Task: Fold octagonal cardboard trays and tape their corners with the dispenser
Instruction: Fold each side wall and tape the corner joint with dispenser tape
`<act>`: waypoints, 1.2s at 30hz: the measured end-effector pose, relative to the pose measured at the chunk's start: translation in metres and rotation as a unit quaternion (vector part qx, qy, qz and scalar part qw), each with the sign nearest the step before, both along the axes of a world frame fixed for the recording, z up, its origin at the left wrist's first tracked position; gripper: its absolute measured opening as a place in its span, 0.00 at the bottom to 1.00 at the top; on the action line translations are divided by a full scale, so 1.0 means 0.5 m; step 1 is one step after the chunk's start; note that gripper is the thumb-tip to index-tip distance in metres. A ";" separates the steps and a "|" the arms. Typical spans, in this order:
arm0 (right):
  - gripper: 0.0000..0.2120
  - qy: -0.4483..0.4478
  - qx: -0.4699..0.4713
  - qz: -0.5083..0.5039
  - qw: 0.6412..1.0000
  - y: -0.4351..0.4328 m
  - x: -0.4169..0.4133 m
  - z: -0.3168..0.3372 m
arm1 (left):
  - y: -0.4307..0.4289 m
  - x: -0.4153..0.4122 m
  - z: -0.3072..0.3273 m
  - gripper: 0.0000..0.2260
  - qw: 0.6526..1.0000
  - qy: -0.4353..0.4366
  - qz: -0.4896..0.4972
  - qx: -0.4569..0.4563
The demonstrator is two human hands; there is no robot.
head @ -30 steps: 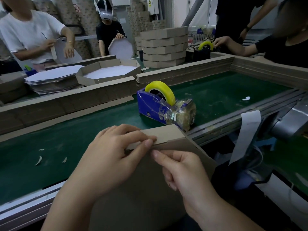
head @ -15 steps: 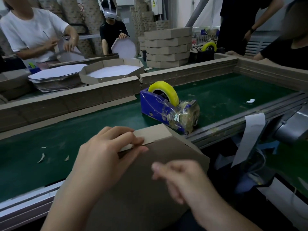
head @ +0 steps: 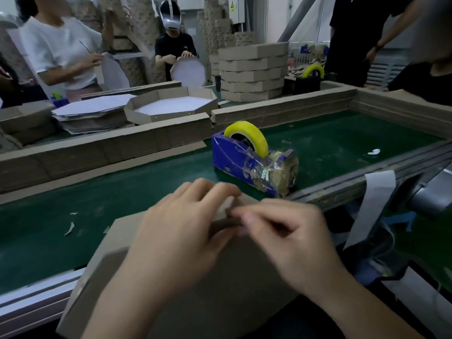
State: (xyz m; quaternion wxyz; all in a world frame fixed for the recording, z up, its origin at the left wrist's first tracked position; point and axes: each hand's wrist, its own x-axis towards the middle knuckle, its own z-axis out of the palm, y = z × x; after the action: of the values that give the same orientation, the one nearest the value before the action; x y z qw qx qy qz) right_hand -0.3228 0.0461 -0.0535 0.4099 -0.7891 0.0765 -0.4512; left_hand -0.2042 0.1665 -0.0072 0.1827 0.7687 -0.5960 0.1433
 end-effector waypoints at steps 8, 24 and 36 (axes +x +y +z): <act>0.06 0.133 0.041 -0.014 0.990 -0.110 -0.040 -0.001 | 0.071 0.022 -0.008 0.16 0.987 0.087 -0.002 -0.138; 0.18 0.130 0.107 0.067 0.984 -0.090 0.025 -0.001 | 0.041 0.043 -0.028 0.17 0.995 0.085 -0.015 -0.040; 0.12 0.081 0.157 0.083 0.981 -0.106 0.024 0.003 | 0.027 0.056 -0.040 0.19 0.993 0.109 -0.037 -0.031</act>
State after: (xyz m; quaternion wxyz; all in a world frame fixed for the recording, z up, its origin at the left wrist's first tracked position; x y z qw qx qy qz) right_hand -0.3107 -0.0068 -0.0518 0.5575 -0.7524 0.1135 -0.3320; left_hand -0.1763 0.1801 -0.0270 0.2753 0.7513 -0.5957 0.0702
